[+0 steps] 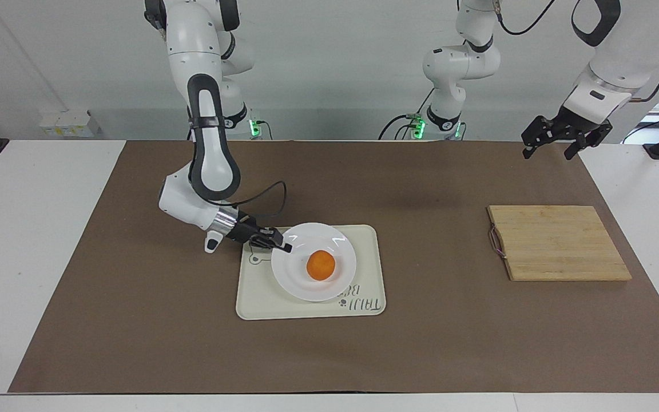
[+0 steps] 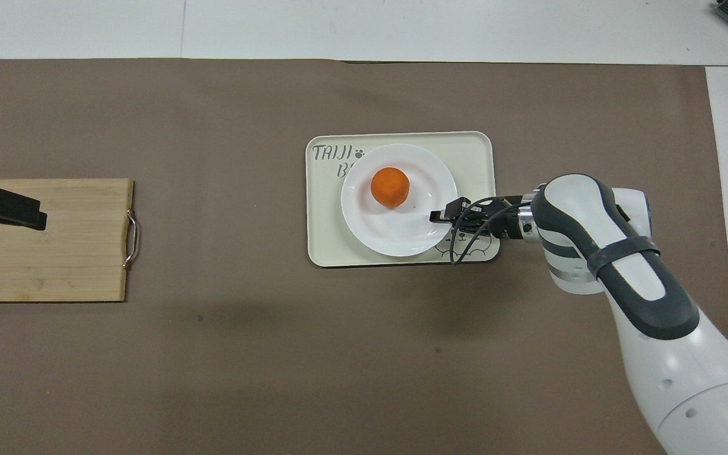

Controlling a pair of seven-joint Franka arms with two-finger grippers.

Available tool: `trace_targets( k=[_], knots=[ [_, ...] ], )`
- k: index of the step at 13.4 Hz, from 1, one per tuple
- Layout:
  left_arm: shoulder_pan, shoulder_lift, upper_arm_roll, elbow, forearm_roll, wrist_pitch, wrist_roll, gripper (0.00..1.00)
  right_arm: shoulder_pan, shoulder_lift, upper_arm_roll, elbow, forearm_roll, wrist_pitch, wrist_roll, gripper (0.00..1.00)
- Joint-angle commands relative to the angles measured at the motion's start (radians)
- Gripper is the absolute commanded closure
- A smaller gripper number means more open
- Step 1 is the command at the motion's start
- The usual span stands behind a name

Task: Place orange and plate with both arms
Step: 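Open the right gripper and release the plate rim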

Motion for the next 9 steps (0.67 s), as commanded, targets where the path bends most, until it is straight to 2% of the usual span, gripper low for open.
trace_targets(
  k=[1,2,3,6,9],
  knots=[
    [0.01,-0.007,-0.008,0.009,0.014,-0.019,0.007,0.0,-0.001,-0.009,0.006,-0.009,-0.021,0.021,-0.012,0.25],
    [0.01,-0.007,-0.008,0.009,0.014,-0.021,0.008,0.0,-0.001,-0.009,0.007,-0.001,-0.022,0.021,-0.01,0.07],
    [0.01,-0.007,-0.008,0.009,0.014,-0.019,0.007,0.0,-0.001,-0.009,0.006,0.005,-0.022,0.023,-0.009,0.0],
    [0.01,-0.007,-0.008,0.009,0.014,-0.019,0.007,0.0,-0.003,-0.029,-0.005,0.02,-0.049,0.021,0.002,0.0],
    [0.01,-0.007,-0.008,0.009,0.014,-0.019,0.007,0.0,-0.018,-0.052,-0.01,0.043,-0.173,0.023,0.062,0.0]
  ],
)
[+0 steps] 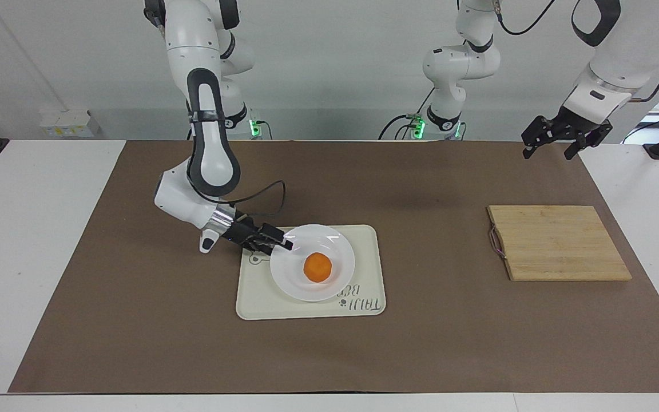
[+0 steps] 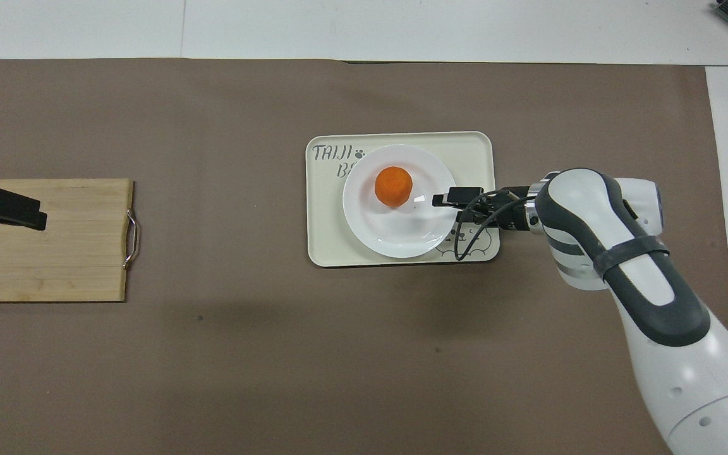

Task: Place orange and plate with both arms
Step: 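Open the right gripper and release the plate rim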

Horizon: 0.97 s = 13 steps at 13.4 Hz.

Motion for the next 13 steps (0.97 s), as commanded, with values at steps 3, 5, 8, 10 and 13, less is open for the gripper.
trace_targets(
  k=[3,5,8,10,13],
  knots=[
    [0.01,-0.007,-0.008,0.009,0.014,-0.021,0.007,0.0,-0.017,-0.083,-0.008,0.027,-0.295,0.008,0.181,0.0],
    [0.01,-0.007,-0.008,0.009,0.014,-0.021,0.007,0.0,-0.017,-0.121,-0.008,0.041,-0.479,0.005,0.267,0.0],
    [0.01,-0.007,-0.008,0.009,0.014,-0.019,0.008,0.0,-0.051,-0.199,-0.007,0.04,-0.705,-0.051,0.331,0.0],
    [0.01,-0.007,-0.008,0.009,0.014,-0.021,0.007,0.0,-0.089,-0.245,-0.008,0.04,-0.765,-0.165,0.334,0.0],
    [0.01,-0.007,-0.008,0.009,0.014,-0.019,0.008,0.0,-0.16,-0.31,-0.007,0.04,-0.933,-0.3,0.334,0.0]
  ],
)
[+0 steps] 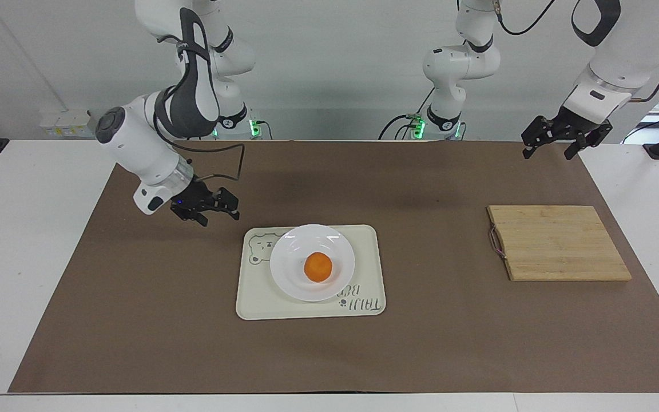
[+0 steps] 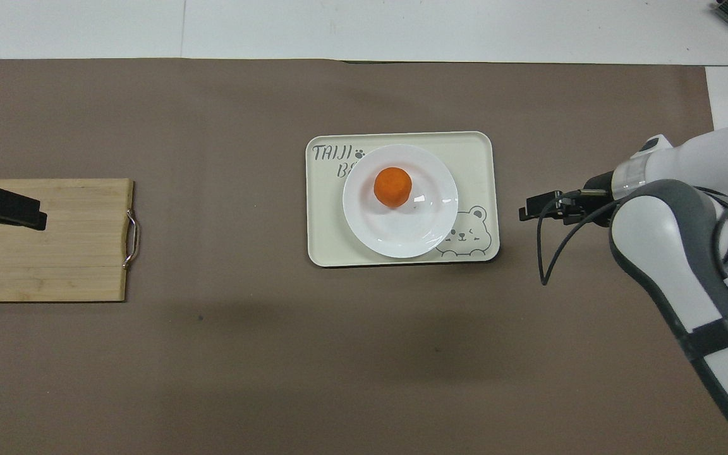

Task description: Place orange and plate with both arms

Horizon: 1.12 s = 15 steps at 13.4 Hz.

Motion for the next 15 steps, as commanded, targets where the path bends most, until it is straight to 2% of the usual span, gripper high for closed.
trace_targets(
  k=[1,6,11,15],
  knots=[
    [0.01,-0.007,-0.008,0.009,0.014,-0.019,0.007,0.0,-0.057,-0.067,0.011,-0.013,-0.123,-0.072,0.012,0.0],
    [0.01,-0.007,-0.008,0.009,0.014,-0.021,0.007,0.0,-0.094,-0.159,0.01,0.01,-0.295,-0.143,0.012,0.0],
    [0.01,-0.007,-0.008,0.009,0.014,-0.021,0.008,0.0,-0.083,-0.154,0.016,0.239,-0.345,-0.347,0.09,0.0],
    [0.01,-0.007,-0.008,0.009,0.014,-0.021,0.007,0.0,-0.077,-0.159,0.03,0.336,-0.388,-0.425,0.133,0.0]
  ],
)
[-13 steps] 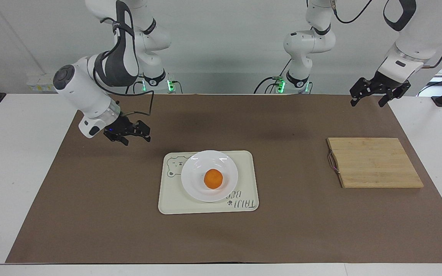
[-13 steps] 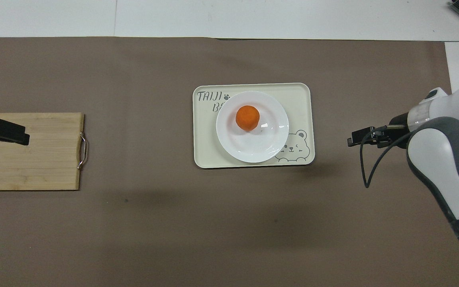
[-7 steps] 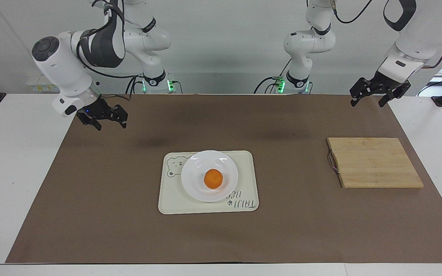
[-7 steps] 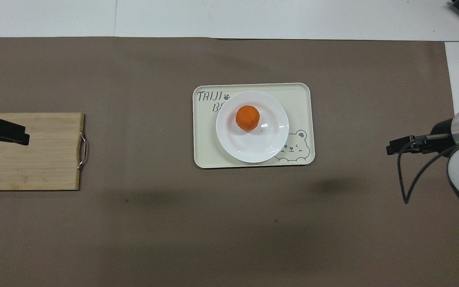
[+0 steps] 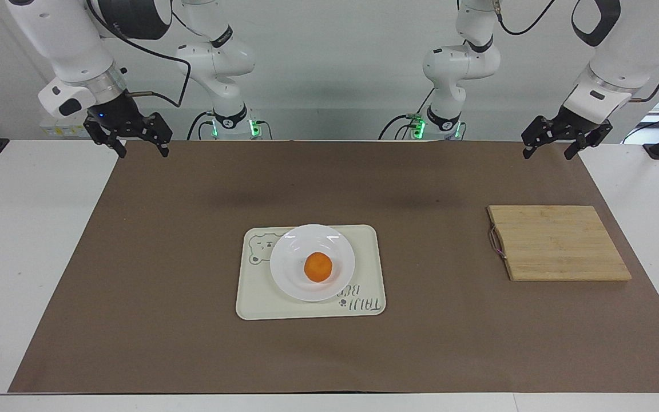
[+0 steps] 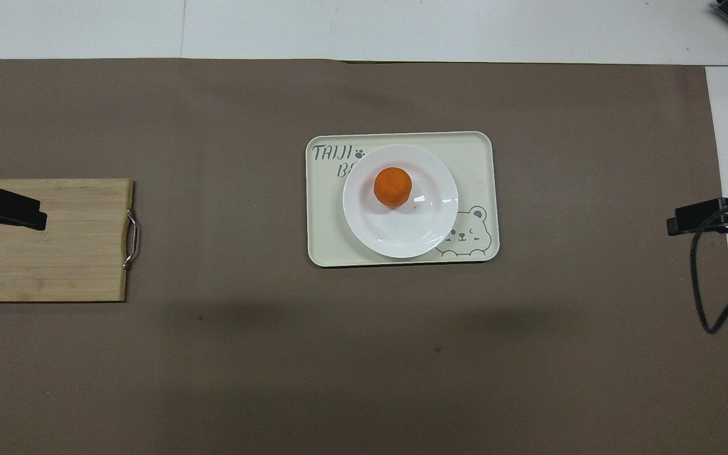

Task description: Place orange and plate with both arms

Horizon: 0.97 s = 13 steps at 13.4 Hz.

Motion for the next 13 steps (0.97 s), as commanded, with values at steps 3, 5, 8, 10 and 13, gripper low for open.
trace_targets(
  k=[3,5,8,10,13],
  knots=[
    [0.01,-0.007,-0.008,0.009,0.014,-0.021,0.007,0.0,0.013,-0.003,0.015,0.031,-0.033,-0.028,0.024,0.0],
    [0.01,-0.007,-0.008,0.009,0.014,-0.019,0.007,0.0,0.016,-0.009,0.017,0.028,-0.033,-0.053,0.019,0.0],
    [0.01,-0.007,-0.008,0.009,0.014,-0.021,0.007,0.0,0.015,-0.011,0.015,0.026,-0.035,-0.051,-0.003,0.0],
    [0.01,-0.007,-0.008,0.009,0.014,-0.021,0.007,0.0,0.015,-0.014,0.015,0.017,-0.036,-0.045,-0.014,0.0],
    [0.01,-0.007,-0.008,0.009,0.014,-0.021,0.008,0.0,0.015,-0.028,0.015,-0.006,-0.039,-0.033,-0.014,0.0]
  ],
)
